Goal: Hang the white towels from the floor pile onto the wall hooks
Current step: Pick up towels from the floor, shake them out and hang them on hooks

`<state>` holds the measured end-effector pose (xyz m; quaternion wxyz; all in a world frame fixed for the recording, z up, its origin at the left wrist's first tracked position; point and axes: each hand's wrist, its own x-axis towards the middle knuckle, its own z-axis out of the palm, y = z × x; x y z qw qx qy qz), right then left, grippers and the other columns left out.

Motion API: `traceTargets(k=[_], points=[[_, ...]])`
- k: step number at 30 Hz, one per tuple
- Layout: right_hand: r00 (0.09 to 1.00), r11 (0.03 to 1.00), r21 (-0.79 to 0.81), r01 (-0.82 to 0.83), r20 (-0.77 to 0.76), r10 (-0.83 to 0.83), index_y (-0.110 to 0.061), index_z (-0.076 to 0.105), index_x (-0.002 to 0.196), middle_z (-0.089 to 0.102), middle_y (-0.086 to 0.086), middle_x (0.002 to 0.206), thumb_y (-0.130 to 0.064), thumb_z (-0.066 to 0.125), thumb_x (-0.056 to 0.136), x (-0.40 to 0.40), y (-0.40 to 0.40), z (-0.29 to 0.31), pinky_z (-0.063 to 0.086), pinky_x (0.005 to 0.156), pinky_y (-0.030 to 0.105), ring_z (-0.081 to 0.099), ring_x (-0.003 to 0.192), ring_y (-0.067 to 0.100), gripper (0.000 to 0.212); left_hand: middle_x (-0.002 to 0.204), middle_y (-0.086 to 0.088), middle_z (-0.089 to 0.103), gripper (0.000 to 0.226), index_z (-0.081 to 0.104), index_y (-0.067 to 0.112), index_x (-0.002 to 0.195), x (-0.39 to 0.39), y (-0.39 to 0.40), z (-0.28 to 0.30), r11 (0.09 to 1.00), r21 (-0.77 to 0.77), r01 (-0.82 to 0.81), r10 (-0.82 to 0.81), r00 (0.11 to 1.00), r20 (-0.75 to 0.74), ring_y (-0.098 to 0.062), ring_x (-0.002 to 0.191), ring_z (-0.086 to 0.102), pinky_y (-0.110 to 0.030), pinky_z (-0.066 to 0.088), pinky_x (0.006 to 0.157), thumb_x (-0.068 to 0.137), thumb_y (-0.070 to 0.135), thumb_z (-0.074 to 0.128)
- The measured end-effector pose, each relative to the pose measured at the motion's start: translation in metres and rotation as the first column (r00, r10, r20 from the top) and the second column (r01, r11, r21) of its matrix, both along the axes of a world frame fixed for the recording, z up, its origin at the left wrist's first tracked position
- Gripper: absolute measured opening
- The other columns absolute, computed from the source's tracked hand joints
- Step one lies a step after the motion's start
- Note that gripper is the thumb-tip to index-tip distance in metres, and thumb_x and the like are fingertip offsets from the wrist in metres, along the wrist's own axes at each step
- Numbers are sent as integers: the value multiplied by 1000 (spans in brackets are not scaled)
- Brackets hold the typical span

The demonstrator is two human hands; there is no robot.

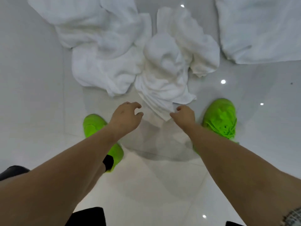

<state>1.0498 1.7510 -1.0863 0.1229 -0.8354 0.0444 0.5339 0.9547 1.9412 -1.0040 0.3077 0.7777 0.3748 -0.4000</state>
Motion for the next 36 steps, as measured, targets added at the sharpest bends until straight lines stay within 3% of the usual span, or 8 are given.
traceTargets(k=[4, 7, 12, 17, 21, 24, 30, 36], points=[[992, 993, -34, 117, 49, -115, -10, 65, 101, 68, 12, 108, -28, 68, 86, -17, 18, -50, 43, 80, 29, 61, 103, 32, 23, 118, -4, 59, 36, 60, 23, 126, -14, 17, -42, 999, -24, 28, -29, 999, -30, -23, 110, 56, -31, 39, 96, 92, 35, 56], [983, 984, -34, 176, 67, -174, -8, 64, 91, 66, 12, 97, -23, 65, 87, -23, 25, -40, 42, 75, 28, 62, 97, 33, 16, 120, -5, 59, 36, 60, 22, 127, -11, 29, -36, 999, -20, 34, -35, 998, -46, -24, 112, 55, -31, 39, 99, 93, 35, 56], [984, 986, 18, 165, 68, -166, -7, 61, 85, 60, 7, 78, -18, 59, 87, -13, 36, 49, 38, 68, 28, 62, 86, 31, 12, 118, -6, 61, 35, 61, 22, 124, 14, 40, 41, 998, -42, 44, -43, 999, 25, -24, 110, 55, -31, 38, 99, 92, 35, 57], [979, 986, 114, 125, 147, -141, -11, 54, 79, 62, 11, 85, -18, 58, 88, 30, 69, 200, 33, 69, 26, 60, 89, 32, 12, 120, -6, 63, 36, 61, 21, 125, 52, 50, 177, 997, -54, 61, -51, 987, 155, -24, 110, 56, -31, 39, 94, 92, 35, 56], [949, 970, 228, 87, 276, -150, -8, 66, 107, 67, 11, 112, -20, 59, 92, 82, 96, 345, 36, 79, 23, 59, 107, 28, 21, 122, -7, 62, 38, 59, 22, 127, 88, 65, 302, 994, -34, 104, -89, 950, 298, -24, 112, 55, -29, 39, 90, 92, 36, 55], [891, 951, 287, 113, 395, -225, -8, 66, 111, 66, 6, 115, -21, 56, 94, 109, 99, 448, 35, 81, 19, 58, 110, 25, 24, 125, -6, 60, 41, 56, 22, 131, 119, 74, 386, 979, -10, 202, -182, 904, 386, -23, 116, 53, -29, 39, 88, 92, 35, 54], [746, 873, 439, 213, 504, -435, -15, 62, 111, 57, -6, 94, -24, 47, 99, 125, 74, 641, 42, 78, 27, 58, 95, 19, 21, 131, -6, 55, 54, 45, 23, 140, 186, 69, 566, 899, 120, 422, -413, 719, 559, -25, 118, 52, -30, 42, 86, 90, 35, 60], [682, 844, 532, 70, 592, -430, -21, 70, 91, 64, -9, 81, -36, 57, 93, 143, 6, 828, 43, 54, 19, 60, 71, 10, 19, 146, 4, 43, 87, 32, 31, 147, 218, -13, 738, 757, 254, 602, -572, 423, 703, -20, 130, 43, -28, 40, 97, 74, 32, 79]])
